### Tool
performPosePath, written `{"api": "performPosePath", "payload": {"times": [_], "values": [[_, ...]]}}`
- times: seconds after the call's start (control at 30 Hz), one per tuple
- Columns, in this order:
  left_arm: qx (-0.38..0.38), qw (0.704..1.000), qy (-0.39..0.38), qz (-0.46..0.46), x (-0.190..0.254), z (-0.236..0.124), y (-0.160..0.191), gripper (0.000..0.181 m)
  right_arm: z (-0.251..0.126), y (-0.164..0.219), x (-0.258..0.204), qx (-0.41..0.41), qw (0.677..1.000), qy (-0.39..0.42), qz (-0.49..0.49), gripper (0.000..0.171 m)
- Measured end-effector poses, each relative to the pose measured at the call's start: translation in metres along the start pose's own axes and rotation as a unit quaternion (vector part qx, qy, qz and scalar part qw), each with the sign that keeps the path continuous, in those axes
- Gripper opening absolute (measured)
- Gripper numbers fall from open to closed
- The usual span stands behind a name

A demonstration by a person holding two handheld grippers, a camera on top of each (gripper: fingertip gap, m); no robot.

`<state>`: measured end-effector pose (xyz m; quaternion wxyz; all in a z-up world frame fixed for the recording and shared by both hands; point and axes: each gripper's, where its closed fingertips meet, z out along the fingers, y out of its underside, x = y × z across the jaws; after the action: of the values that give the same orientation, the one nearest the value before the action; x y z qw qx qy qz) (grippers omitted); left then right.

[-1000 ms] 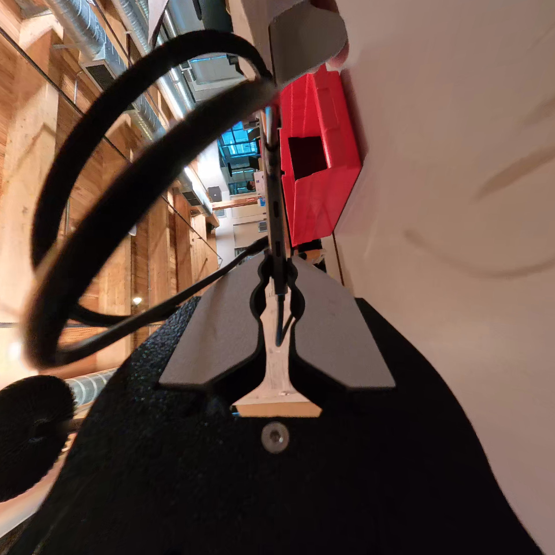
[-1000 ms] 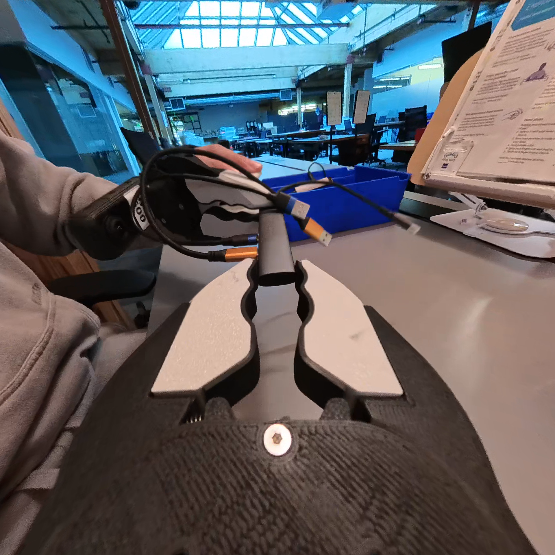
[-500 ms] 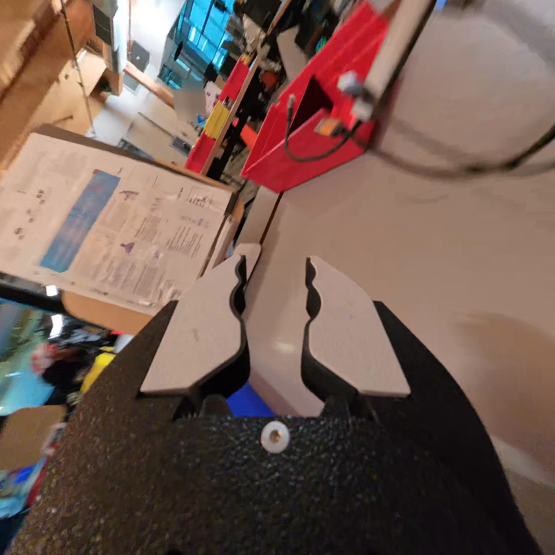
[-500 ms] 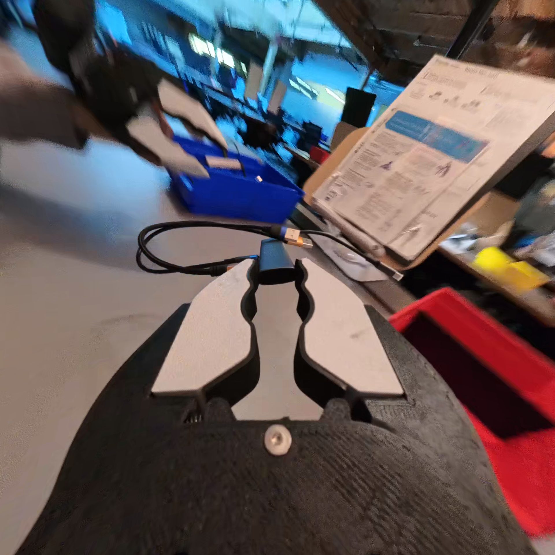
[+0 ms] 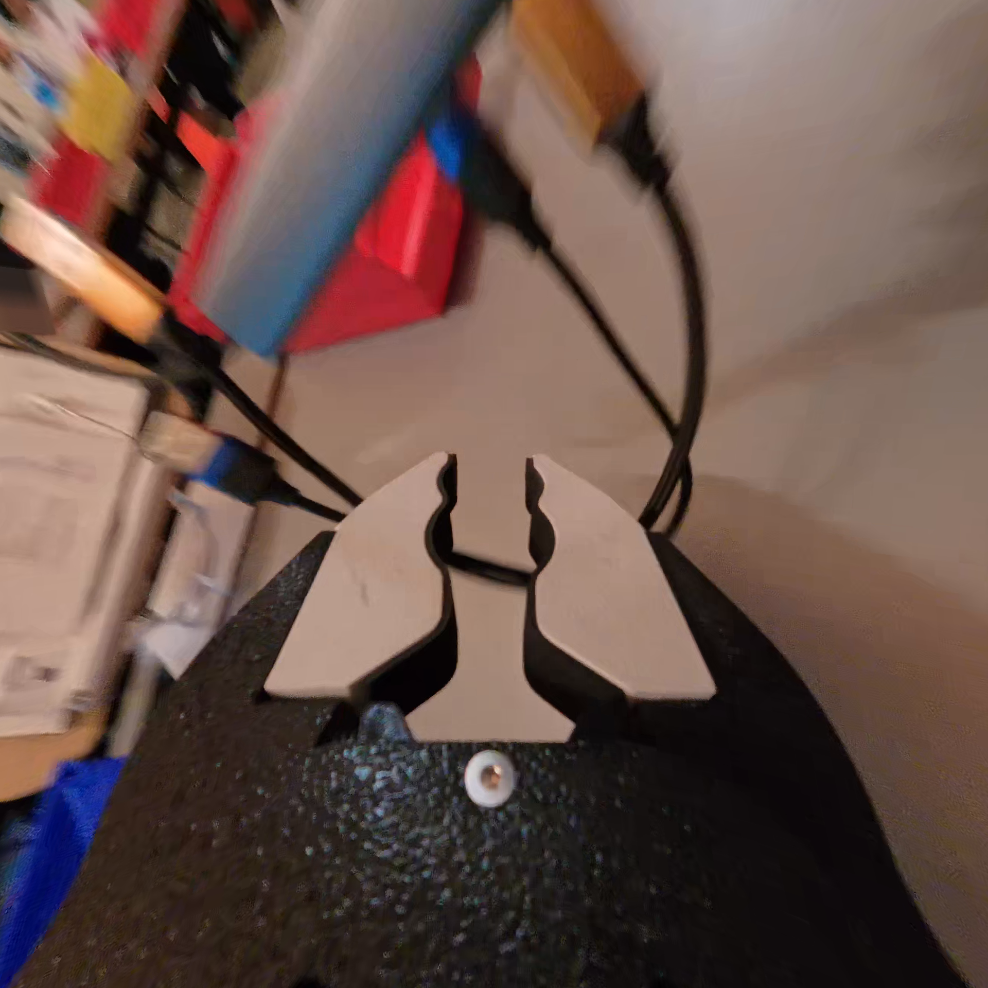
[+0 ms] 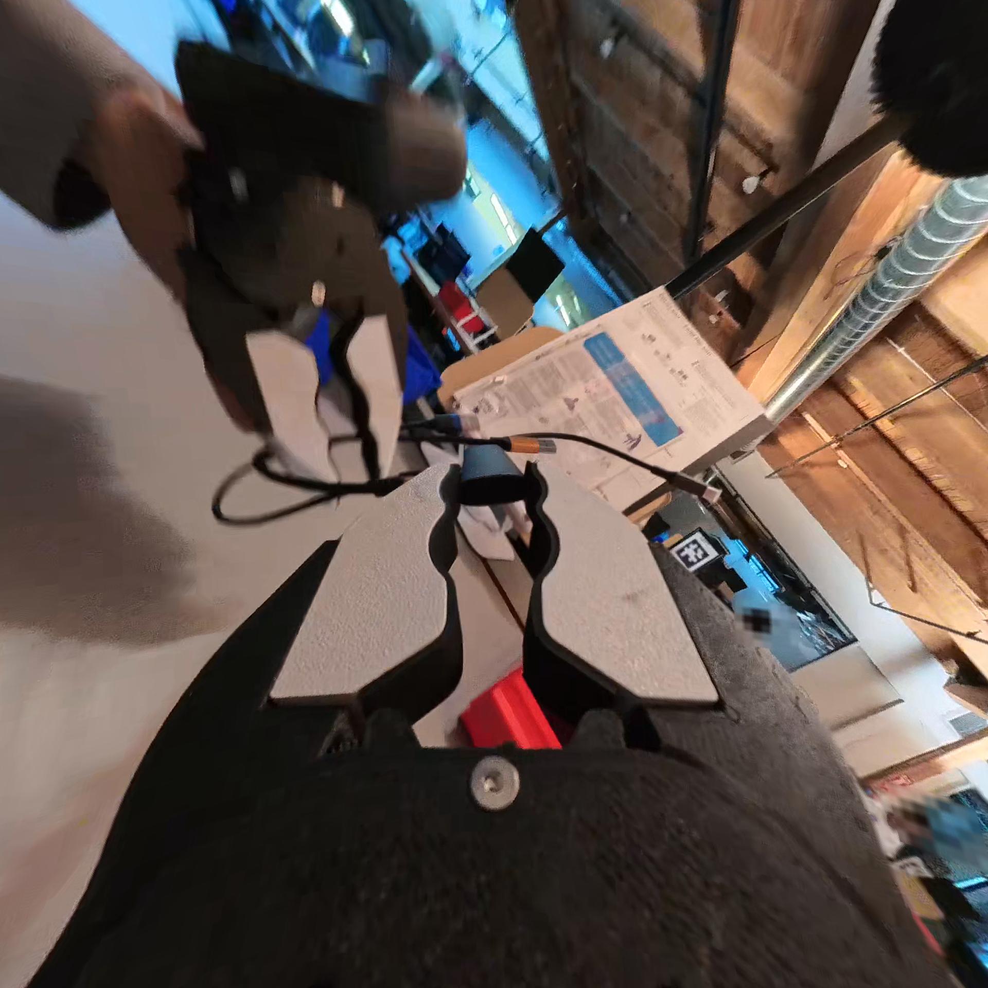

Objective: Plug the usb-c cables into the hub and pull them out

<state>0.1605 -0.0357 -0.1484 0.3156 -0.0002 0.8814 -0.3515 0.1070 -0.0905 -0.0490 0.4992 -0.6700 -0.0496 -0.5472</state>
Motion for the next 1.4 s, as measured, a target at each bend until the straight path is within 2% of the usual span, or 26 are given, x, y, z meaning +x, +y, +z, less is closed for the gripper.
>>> {"api": "performPosePath", "payload": {"times": [0.03, 0.1, 0.17, 0.27, 0.3, 0.37, 0.53, 0.57, 0.63, 0.7, 0.77, 0.9, 1.03, 1.07, 1.2, 1.27, 1.4], "values": [[-0.016, 0.999, 0.009, -0.031, 0.001, 0.006, 0.01, 0.019, -0.001, -0.004, 0.004, 0.011, 1.0, 0.008, 0.017, 0.023], [-0.022, 0.995, 0.01, -0.098, 0.001, 0.011, 0.021, 0.018, -0.005, -0.003, 0.019, 0.009, 0.999, 0.048, 0.022, 0.024], [0.014, 0.984, 0.037, -0.175, 0.012, 0.011, 0.019, 0.021, -0.01, 0.003, 0.033, 0.005, 0.996, 0.078, 0.04, 0.024], [0.082, 0.957, 0.103, -0.257, 0.035, 0.008, 0.004, 0.024, -0.017, 0.01, 0.048, 0.036, 0.986, 0.102, 0.129, 0.024], [0.091, 0.955, 0.109, -0.262, 0.038, 0.006, 0.001, 0.032, -0.016, 0.014, 0.048, 0.046, 0.981, 0.096, 0.163, 0.024], [0.112, 0.958, 0.095, -0.247, 0.031, 0.0, -0.006, 0.044, -0.015, 0.02, 0.045, 0.065, 0.971, 0.076, 0.216, 0.024], [0.195, 0.968, -0.023, -0.157, -0.033, -0.045, -0.03, 0.038, -0.013, 0.031, 0.031, 0.123, 0.936, 0.003, 0.331, 0.024], [0.201, 0.971, -0.019, -0.129, -0.038, -0.051, -0.035, 0.038, -0.014, 0.033, 0.027, 0.138, 0.922, -0.018, 0.36, 0.024], [0.202, 0.974, 0.038, -0.093, -0.031, -0.054, -0.042, 0.04, -0.014, 0.036, 0.021, 0.172, 0.89, -0.052, 0.42, 0.023], [0.193, 0.972, 0.106, -0.078, -0.017, -0.048, -0.043, 0.046, -0.014, 0.039, 0.017, 0.2, 0.858, -0.071, 0.468, 0.023], [0.188, 0.97, 0.142, -0.061, -0.004, -0.036, -0.041, 0.053, -0.014, 0.036, 0.012, 0.216, 0.84, -0.09, 0.49, 0.024], [0.177, 0.963, 0.194, -0.061, 0.026, -0.007, -0.035, 0.055, -0.009, 0.023, 0.003, 0.218, 0.841, -0.118, 0.481, 0.024], [0.21, 0.948, 0.213, -0.106, 0.041, 0.006, -0.042, 0.023, -0.012, 0.017, 0.001, 0.227, 0.839, -0.132, 0.476, 0.024], [0.218, 0.944, 0.216, -0.122, 0.042, 0.007, -0.043, 0.023, -0.013, 0.019, 0.002, 0.224, 0.84, -0.131, 0.476, 0.024], [0.264, 0.939, 0.17, -0.142, 0.024, -0.004, -0.052, 0.023, -0.018, 0.036, 0.003, 0.19, 0.847, -0.138, 0.476, 0.024], [0.285, 0.937, 0.151, -0.134, 0.014, -0.016, -0.059, 0.023, -0.02, 0.04, 0.001, 0.18, 0.838, -0.157, 0.49, 0.024], [0.255, 0.955, 0.13, -0.075, 0.009, -0.024, -0.064, 0.023, -0.022, 0.037, 0.001, 0.192, 0.827, -0.171, 0.5, 0.023]]}}
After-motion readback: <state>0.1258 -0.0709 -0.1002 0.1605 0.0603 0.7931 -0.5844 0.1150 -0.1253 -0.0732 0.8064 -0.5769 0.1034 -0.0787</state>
